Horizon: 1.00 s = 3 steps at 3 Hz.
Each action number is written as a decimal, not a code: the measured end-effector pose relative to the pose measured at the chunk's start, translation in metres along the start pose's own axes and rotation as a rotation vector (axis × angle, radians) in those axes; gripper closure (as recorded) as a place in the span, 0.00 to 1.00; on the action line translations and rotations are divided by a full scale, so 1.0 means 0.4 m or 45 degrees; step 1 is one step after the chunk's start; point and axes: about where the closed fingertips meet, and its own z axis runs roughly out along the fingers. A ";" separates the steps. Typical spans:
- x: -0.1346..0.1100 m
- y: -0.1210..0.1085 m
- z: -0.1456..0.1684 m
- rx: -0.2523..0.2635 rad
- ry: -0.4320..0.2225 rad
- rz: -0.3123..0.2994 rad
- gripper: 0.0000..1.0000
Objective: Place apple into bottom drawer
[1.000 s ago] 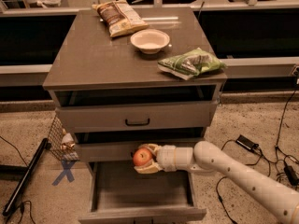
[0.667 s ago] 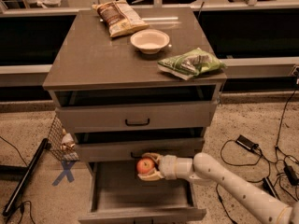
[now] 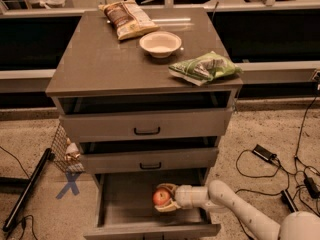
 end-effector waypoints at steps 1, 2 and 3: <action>-0.014 -0.005 -0.001 0.022 -0.019 -0.004 1.00; 0.094 -0.022 0.089 0.084 0.057 0.031 1.00; 0.172 -0.045 0.157 0.081 0.125 0.033 1.00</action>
Offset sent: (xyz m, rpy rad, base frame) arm 0.0319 0.0353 -0.0866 -0.0864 0.0241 -0.1580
